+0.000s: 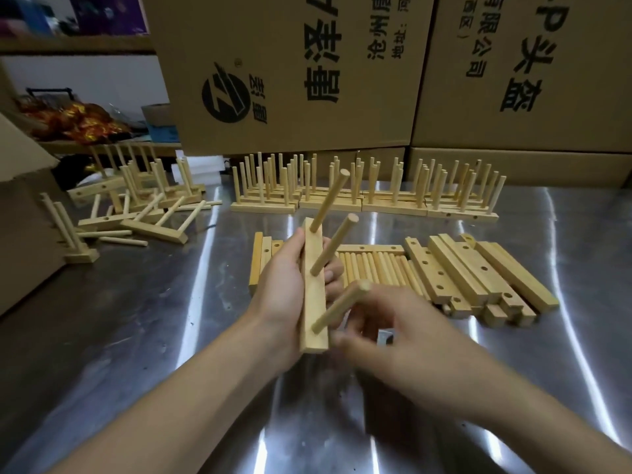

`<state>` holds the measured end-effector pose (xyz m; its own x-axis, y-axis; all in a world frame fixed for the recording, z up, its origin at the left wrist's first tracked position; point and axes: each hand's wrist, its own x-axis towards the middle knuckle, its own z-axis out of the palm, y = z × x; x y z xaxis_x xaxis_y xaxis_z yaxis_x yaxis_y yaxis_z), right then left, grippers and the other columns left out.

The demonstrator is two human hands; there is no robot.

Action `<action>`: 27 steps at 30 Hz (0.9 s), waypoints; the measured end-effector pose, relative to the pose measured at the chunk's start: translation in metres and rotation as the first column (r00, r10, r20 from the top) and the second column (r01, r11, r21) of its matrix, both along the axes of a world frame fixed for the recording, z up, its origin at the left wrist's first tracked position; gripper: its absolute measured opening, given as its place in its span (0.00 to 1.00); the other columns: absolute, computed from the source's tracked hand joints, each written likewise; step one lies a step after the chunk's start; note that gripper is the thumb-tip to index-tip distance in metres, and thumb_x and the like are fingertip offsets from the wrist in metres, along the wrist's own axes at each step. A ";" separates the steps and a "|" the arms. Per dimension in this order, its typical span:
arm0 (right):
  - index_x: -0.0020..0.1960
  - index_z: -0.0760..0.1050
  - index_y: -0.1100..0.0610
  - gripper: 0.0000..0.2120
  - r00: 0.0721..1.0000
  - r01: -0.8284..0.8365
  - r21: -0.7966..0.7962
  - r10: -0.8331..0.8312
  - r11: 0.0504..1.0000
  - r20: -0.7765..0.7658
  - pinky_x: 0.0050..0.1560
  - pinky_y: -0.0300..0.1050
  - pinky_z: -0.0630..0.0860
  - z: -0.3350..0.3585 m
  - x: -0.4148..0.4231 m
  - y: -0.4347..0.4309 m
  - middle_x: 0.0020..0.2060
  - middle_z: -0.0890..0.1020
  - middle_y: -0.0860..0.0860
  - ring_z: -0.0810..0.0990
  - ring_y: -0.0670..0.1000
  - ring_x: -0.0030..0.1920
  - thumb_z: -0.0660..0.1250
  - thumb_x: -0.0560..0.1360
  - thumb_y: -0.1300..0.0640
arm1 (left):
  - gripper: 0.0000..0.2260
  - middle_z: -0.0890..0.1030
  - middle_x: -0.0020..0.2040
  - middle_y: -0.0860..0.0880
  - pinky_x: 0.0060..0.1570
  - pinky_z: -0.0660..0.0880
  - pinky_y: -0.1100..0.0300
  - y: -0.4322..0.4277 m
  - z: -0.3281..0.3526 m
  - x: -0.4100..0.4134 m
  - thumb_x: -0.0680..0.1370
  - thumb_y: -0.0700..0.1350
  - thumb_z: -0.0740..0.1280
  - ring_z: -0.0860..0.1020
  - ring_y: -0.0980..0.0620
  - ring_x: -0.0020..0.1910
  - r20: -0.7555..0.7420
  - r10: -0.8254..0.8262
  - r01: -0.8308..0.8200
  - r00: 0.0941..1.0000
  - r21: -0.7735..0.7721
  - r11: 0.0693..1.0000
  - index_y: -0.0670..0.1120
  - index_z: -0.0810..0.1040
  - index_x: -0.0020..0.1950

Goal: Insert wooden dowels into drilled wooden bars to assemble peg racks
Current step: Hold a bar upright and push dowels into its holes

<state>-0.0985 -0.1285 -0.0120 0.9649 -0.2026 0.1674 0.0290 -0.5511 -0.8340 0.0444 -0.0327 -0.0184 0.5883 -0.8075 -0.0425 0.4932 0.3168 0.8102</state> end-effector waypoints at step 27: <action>0.64 0.82 0.53 0.16 0.888 0.420 -0.168 -0.442 0.892 -0.129 0.42 0.39 0.75 0.012 0.174 -0.159 0.53 0.84 0.50 0.82 0.45 0.48 0.75 0.78 0.50 | 0.30 0.71 0.26 0.61 0.37 0.64 0.53 -0.015 -0.026 -0.020 0.80 0.74 0.50 0.70 0.62 0.27 0.643 -0.047 -0.140 0.764 0.237 0.961 0.55 0.83 0.43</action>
<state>0.0752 -0.2876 0.0003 0.8032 -0.5912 0.0727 -0.3639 -0.5837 -0.7258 0.0245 -0.0481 -0.0448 0.5897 -0.7925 0.1556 -0.1772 0.0610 0.9823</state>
